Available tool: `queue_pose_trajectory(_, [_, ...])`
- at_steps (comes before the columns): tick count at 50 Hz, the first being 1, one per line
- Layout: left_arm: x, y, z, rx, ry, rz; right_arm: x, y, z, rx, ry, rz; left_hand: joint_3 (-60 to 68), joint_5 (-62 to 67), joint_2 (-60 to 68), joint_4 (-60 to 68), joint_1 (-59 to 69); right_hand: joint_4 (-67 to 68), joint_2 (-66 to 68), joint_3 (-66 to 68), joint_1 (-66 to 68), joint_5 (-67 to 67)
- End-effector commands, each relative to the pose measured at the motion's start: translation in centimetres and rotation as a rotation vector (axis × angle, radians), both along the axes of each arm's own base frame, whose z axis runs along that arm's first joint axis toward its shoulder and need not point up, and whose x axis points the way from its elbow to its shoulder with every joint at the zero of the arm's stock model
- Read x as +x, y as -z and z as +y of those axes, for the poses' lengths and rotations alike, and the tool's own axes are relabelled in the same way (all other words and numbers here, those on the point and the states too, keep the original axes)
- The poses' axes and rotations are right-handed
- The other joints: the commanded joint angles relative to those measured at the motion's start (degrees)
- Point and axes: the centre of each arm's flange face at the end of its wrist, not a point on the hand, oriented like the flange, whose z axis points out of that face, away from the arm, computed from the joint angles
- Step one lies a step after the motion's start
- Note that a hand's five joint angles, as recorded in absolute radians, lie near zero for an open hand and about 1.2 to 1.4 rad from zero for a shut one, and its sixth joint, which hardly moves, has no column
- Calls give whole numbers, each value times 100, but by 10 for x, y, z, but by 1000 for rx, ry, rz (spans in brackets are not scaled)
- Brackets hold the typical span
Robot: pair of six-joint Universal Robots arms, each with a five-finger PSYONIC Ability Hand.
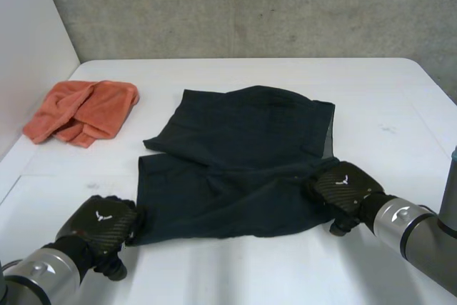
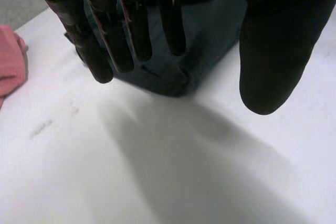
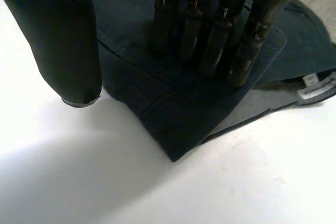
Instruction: Fold the laundry.
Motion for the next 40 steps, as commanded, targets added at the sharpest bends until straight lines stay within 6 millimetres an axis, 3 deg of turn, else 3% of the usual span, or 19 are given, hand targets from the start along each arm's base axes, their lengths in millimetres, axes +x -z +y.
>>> queue_pose_trajectory(1, [-1, 8, -3, -21, 1, 6, 6, 0, -5, -42, -1, 3, 112, 195, 135, 169, 133, 480, 398, 472, 960, 535])
queue_pose_trajectory(14, [-16, 27, -48, -112, 0, 16, 15, 9, -14, -108, 2, 19, 280, 363, 303, 337, 300, 699, 616, 691, 1178, 753])
queue_pose_trajectory(25, [-28, 42, -67, -93, -2, -14, 17, 14, -24, -132, 19, 30, 835, 918, 858, 892, 855, 1052, 970, 1044, 1531, 1106])
queue_pose_trajectory(36, [-37, 44, -85, -152, -1, -1, 20, 23, -35, -135, 16, 48, 3390, 3473, 3413, 3447, 3411, 2228, 2146, 2220, 2707, 2282])
queue_pose_trajectory(38, [-38, 47, -86, -144, 2, -8, 21, 22, -37, -145, 15, 50, 4633, 4715, 4655, 4690, 4653, 3552, 3470, 3544, 4031, 3606])
queue_pose_trajectory(40, [-39, 48, -85, -139, 9, -12, 21, 20, -39, -151, 16, 46, 4921, 5004, 4943, 4978, 4941, 4360, 4277, 4352, 4839, 4414])
